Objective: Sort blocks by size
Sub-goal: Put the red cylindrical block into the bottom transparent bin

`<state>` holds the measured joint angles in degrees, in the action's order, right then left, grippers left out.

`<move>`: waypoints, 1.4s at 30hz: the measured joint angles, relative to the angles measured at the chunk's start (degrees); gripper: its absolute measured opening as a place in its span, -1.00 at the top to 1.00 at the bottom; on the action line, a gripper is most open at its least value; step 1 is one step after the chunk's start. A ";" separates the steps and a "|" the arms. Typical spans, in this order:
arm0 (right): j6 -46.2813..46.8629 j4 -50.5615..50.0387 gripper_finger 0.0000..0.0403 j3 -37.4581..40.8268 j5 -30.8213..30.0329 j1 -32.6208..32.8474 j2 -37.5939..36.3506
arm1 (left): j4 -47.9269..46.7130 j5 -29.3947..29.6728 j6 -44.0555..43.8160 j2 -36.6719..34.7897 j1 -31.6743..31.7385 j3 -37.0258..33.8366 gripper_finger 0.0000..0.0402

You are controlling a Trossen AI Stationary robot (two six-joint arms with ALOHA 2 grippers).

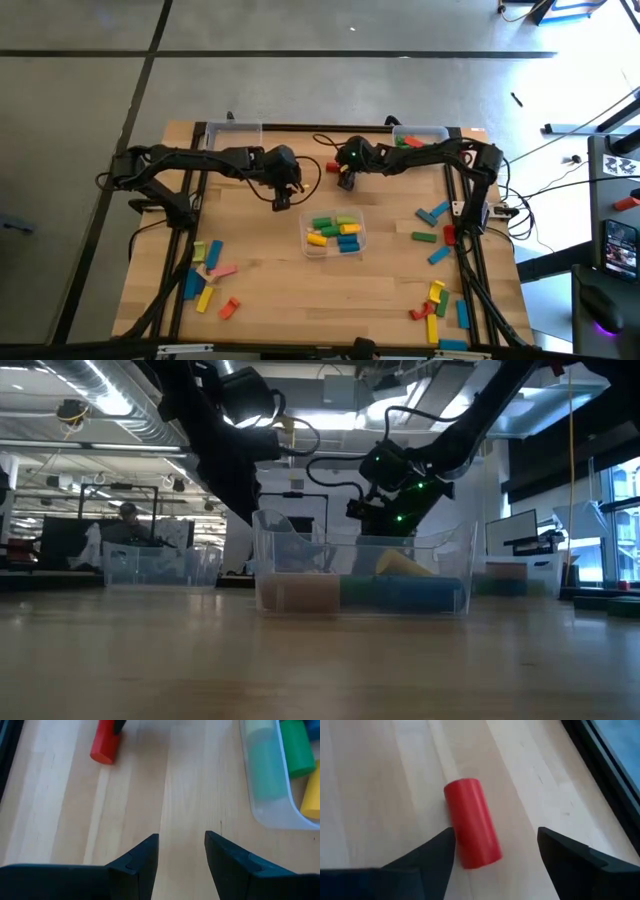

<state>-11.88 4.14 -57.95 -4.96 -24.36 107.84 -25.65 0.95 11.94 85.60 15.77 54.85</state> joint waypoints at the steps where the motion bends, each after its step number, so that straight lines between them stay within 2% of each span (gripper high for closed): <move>1: -0.17 1.64 -0.39 -0.02 1.14 0.00 0.50 | 0.02 0.00 0.00 0.00 0.02 0.00 0.23; 6: -0.44 1.94 -0.39 -0.04 6.02 0.02 3.00 | 1.11 0.00 -0.54 0.00 0.00 0.00 0.23; 11: -1.33 2.50 -0.31 -0.13 5.34 0.03 3.80 | 1.24 -0.02 -0.57 0.02 -0.03 0.00 0.23; 14: -1.97 3.74 -0.15 -0.09 8.41 -0.02 3.99 | 1.09 -0.02 -0.59 0.02 -0.03 0.00 0.23; 22: -2.58 3.22 0.36 -0.11 8.44 -0.02 4.00 | 2.47 -0.02 3.28 0.02 -0.03 0.00 0.23; 28: -3.45 -0.55 0.36 -0.11 5.52 0.04 2.04 | 1.38 0.25 2.92 -2.64 -0.14 0.00 0.23; 36: -2.45 -6.84 0.35 -0.09 3.90 0.42 -6.85 | -0.29 0.61 0.27 -9.86 -2.32 -0.44 0.23; 42: -0.57 -10.36 0.32 -0.09 2.33 4.55 -14.91 | 3.28 1.41 -2.69 -16.66 -6.38 -6.79 0.23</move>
<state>-12.45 -6.22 -58.04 -2.63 -19.81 92.93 -22.37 2.36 9.25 68.94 9.39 48.06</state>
